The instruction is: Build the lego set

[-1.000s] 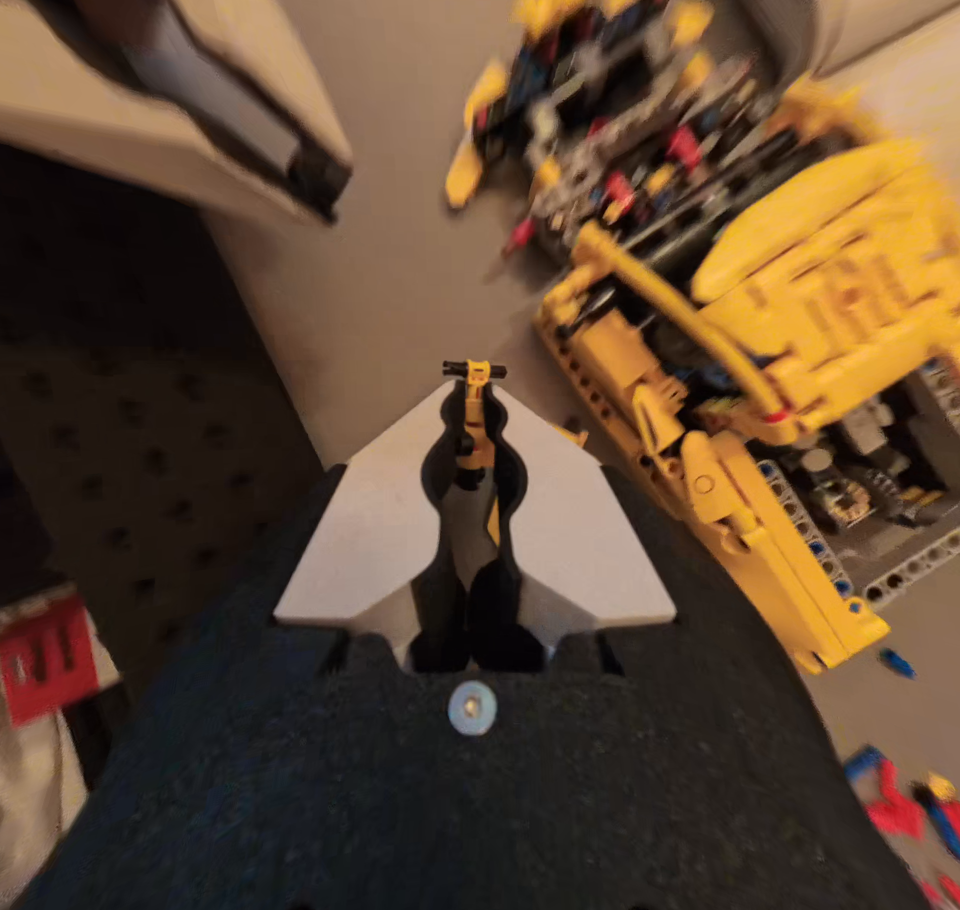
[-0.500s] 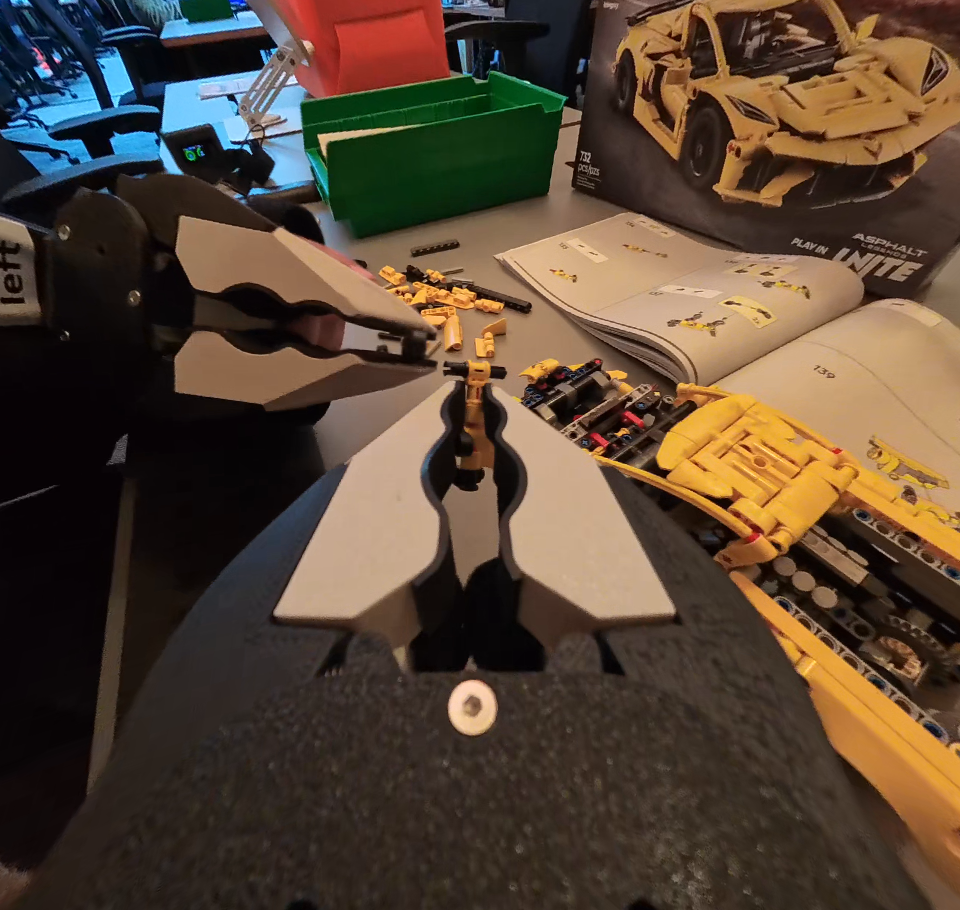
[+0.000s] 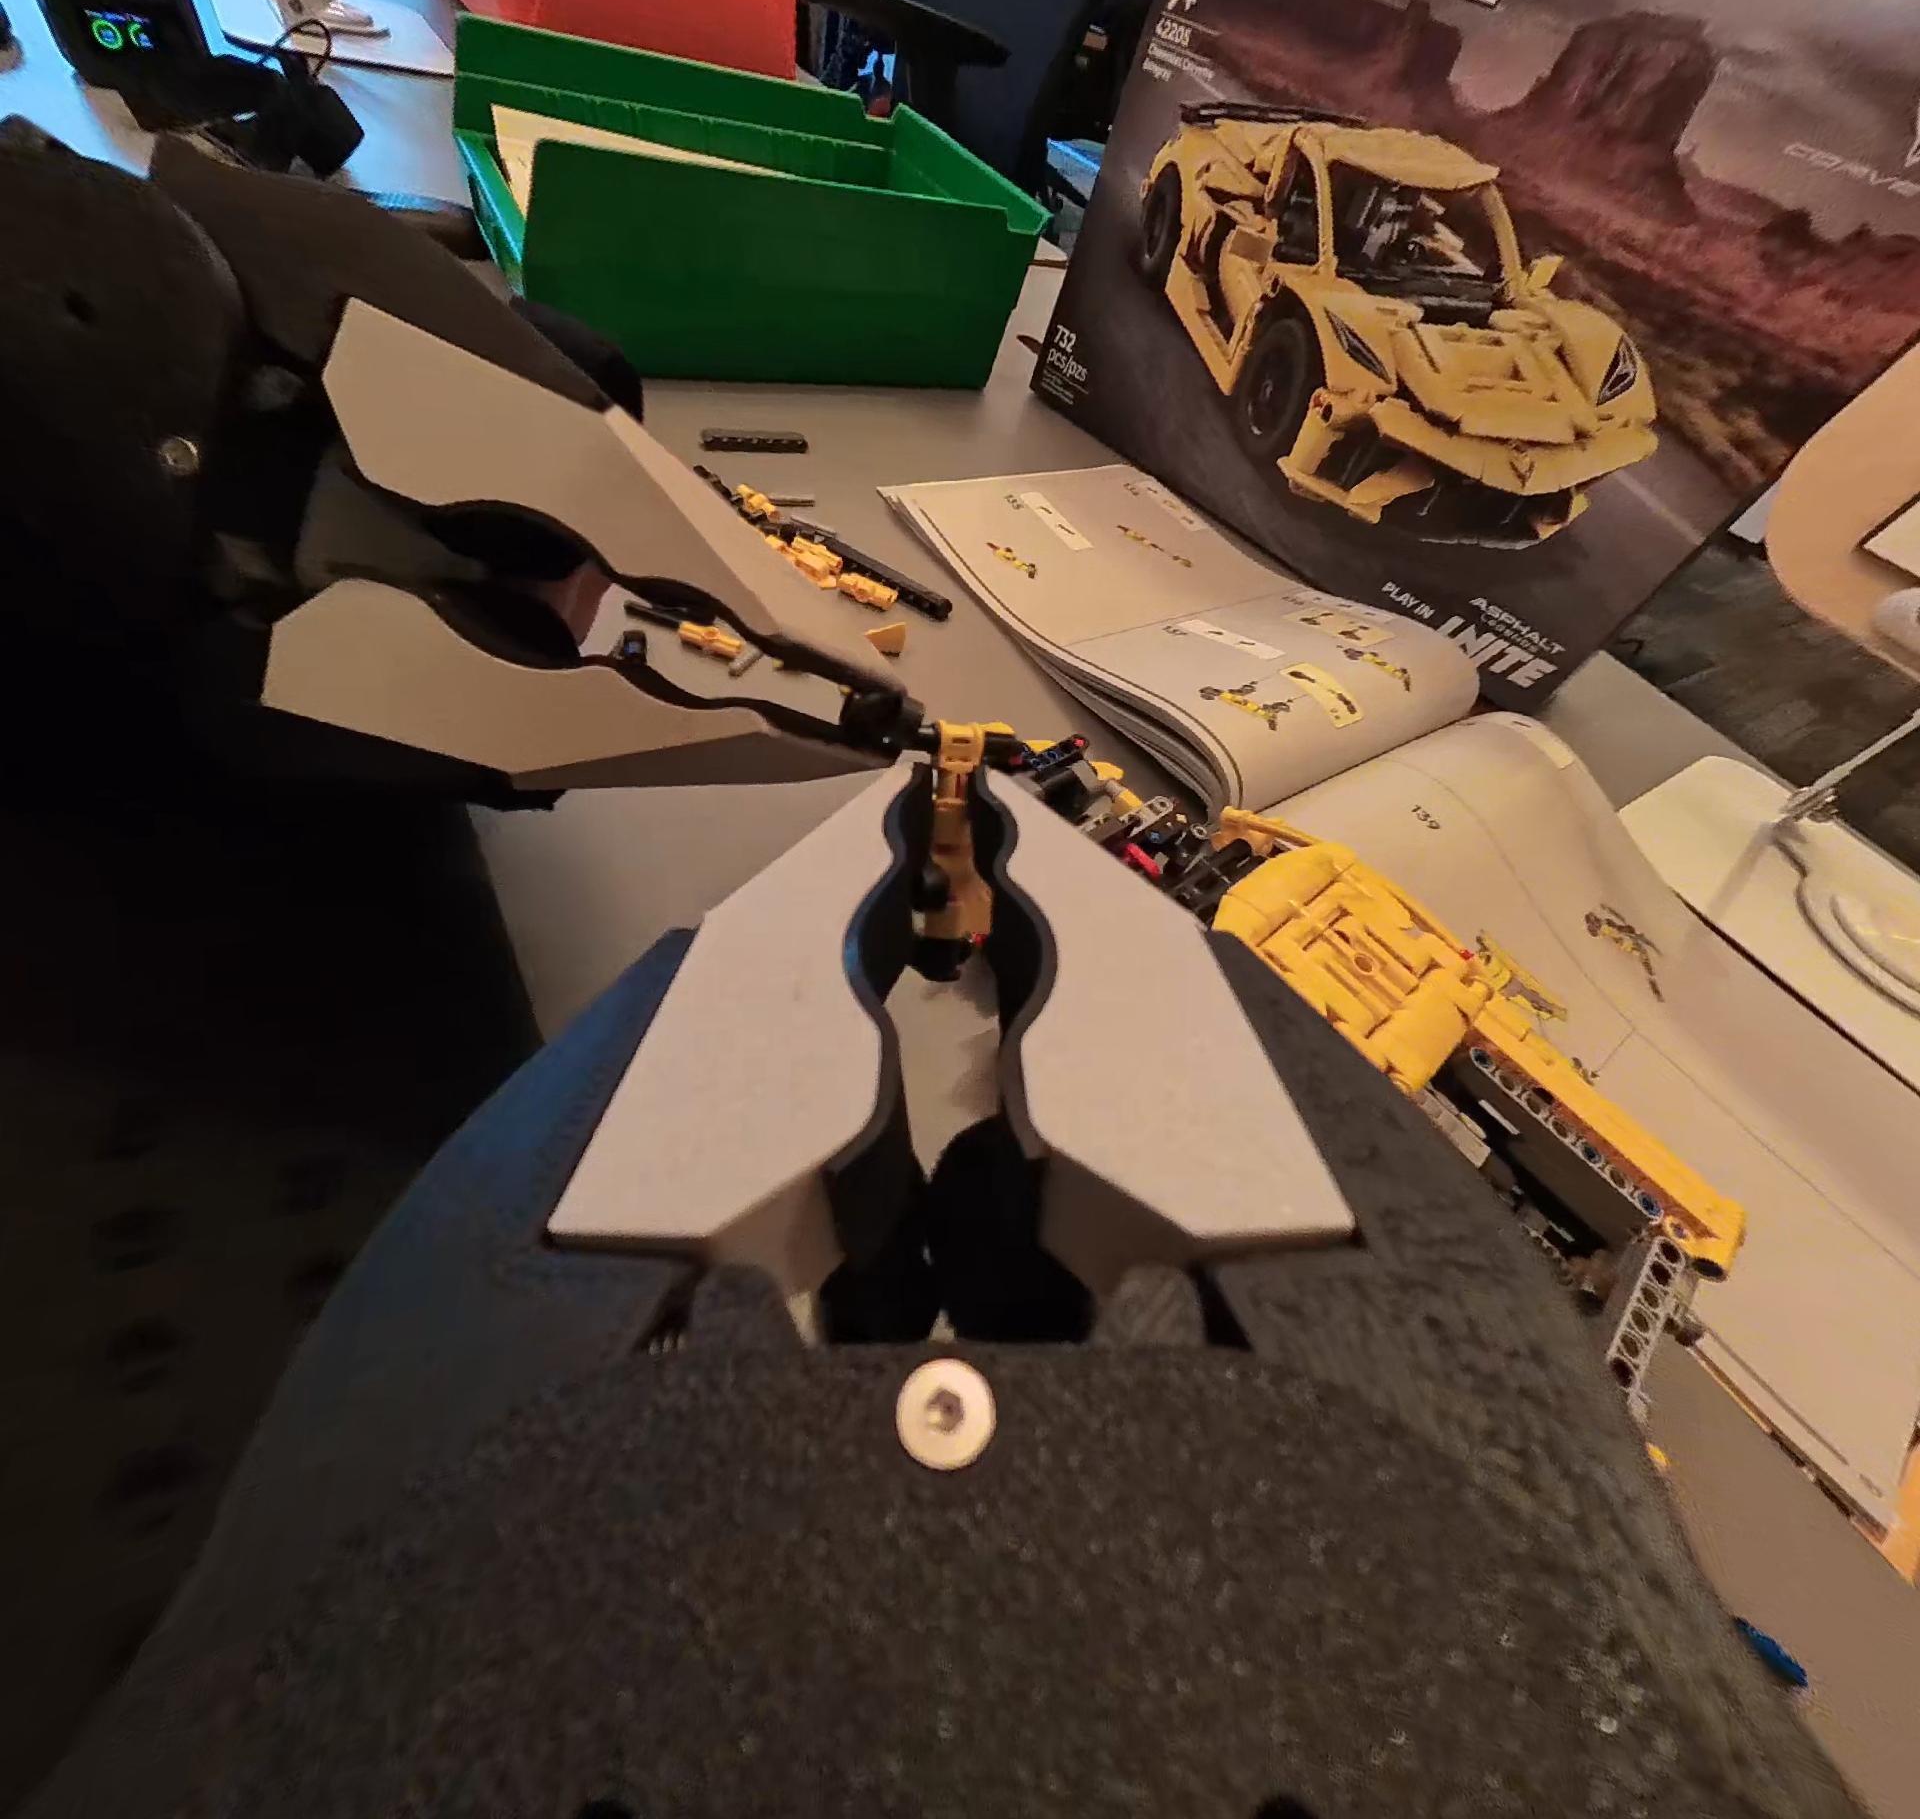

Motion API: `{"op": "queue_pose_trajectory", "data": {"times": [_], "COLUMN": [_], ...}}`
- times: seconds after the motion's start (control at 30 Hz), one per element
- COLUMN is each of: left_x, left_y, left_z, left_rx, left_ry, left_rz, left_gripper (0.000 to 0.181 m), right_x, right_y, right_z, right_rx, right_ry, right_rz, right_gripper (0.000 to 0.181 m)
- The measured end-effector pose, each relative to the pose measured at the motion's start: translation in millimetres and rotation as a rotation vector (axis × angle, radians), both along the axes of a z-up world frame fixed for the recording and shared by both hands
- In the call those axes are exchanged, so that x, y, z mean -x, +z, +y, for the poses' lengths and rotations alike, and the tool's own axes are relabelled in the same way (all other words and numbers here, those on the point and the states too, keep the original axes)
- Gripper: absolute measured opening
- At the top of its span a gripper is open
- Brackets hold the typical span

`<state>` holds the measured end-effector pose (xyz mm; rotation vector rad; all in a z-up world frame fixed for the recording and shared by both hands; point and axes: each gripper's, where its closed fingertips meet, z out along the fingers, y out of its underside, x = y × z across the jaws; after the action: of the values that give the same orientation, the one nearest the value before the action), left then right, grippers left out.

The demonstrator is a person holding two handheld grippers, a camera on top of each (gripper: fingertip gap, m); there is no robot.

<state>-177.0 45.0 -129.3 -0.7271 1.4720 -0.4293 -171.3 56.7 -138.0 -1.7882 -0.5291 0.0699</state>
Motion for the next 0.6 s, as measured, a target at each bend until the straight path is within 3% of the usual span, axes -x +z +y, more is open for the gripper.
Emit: {"op": "queue_pose_trajectory", "data": {"times": [0.13, 0.2, 0.27, 0.33, 0.43, 0.6], "left_x": [0.7, 1.5, 1.4, 2.5, 2.7, 3.7], "left_y": [-2.1, 0.9, -1.8, -3.0, -7.3, -9.3], "left_z": [13.6, 9.2, 15.5, 27.3, 36.0, 38.2], "left_rx": [0.029, 0.066, 0.087, 0.139, 0.233, 0.227], "left_ry": [0.061, 0.023, 0.049, 0.09, 0.099, 0.114], "left_rz": [0.013, -0.003, 0.009, 0.014, 0.03, 0.037], "left_gripper": [0.007, 0.007, 0.006, 0.006, 0.006, 0.006], "right_x": [7.2, -5.2, -9.9, -18.5, -19.5, -12.2], "right_y": [-7.3, -15.4, -39.1, -77.7, -99.2, -100.4], "right_z": [-1.3, 2.4, -3.2, -24.4, -43.7, -44.4], "right_rx": [0.047, 0.084, 0.267, 0.589, 0.752, 0.741], "right_ry": [0.041, -0.039, -0.046, -0.066, -0.082, -0.078], "right_rz": [0.031, -0.022, -0.066, -0.139, -0.133, -0.037], "right_gripper": [0.006, 0.006, 0.006, 0.006, 0.006, 0.007]}}
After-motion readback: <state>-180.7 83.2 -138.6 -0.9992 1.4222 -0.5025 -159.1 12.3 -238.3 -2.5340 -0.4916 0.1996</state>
